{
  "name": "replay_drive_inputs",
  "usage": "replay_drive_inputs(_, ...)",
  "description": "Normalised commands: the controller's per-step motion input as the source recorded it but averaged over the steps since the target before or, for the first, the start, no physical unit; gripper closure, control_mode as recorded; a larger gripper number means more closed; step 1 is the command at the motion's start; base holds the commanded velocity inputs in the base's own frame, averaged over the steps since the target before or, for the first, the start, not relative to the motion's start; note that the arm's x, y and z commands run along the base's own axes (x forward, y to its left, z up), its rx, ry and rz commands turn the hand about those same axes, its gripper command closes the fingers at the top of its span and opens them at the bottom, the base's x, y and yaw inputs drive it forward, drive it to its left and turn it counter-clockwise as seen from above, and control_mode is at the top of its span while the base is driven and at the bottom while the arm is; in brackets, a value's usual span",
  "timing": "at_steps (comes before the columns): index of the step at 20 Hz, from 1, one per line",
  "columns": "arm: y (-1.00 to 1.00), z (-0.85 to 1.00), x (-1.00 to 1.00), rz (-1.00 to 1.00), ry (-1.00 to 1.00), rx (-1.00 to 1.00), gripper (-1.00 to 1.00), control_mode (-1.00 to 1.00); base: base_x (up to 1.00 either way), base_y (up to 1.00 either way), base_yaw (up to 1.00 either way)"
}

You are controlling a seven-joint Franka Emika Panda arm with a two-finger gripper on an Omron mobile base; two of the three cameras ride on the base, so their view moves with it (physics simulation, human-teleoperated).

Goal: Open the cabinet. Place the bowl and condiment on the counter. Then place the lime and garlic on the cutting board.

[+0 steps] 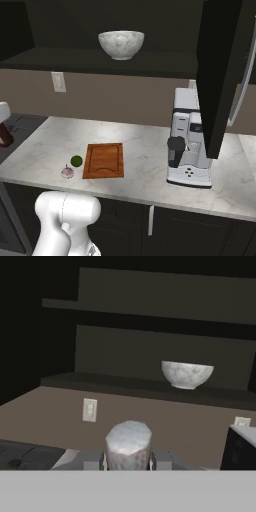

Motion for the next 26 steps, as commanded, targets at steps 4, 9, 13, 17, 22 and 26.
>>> replay_drive_inputs(4, 0.06, -0.12, -0.33, 0.01, 0.00, 0.00, 1.00, -1.00, 0.00, 0.00, 0.00)
replay_drive_inputs(9, 0.12, -0.20, -0.23, 0.00, 0.00, 0.00, 1.00, -1.00, 0.00, 0.00, 0.00)
replay_drive_inputs(13, 0.17, -0.30, -0.05, 0.00, 0.01, 0.00, 1.00, -1.00, 0.00, 0.00, 0.00)
replay_drive_inputs(17, 0.11, -0.34, 0.00, 0.00, 0.00, 0.00, 1.00, -1.00, 0.00, 0.00, 0.00)
replay_drive_inputs(22, 0.02, -0.28, 0.00, 0.00, 0.00, 0.00, 1.00, -1.00, 0.00, 0.00, 0.00)
replay_drive_inputs(26, 0.02, -0.23, 0.00, 0.00, 0.00, 0.00, 1.00, -1.00, 0.00, 0.00, 0.00)
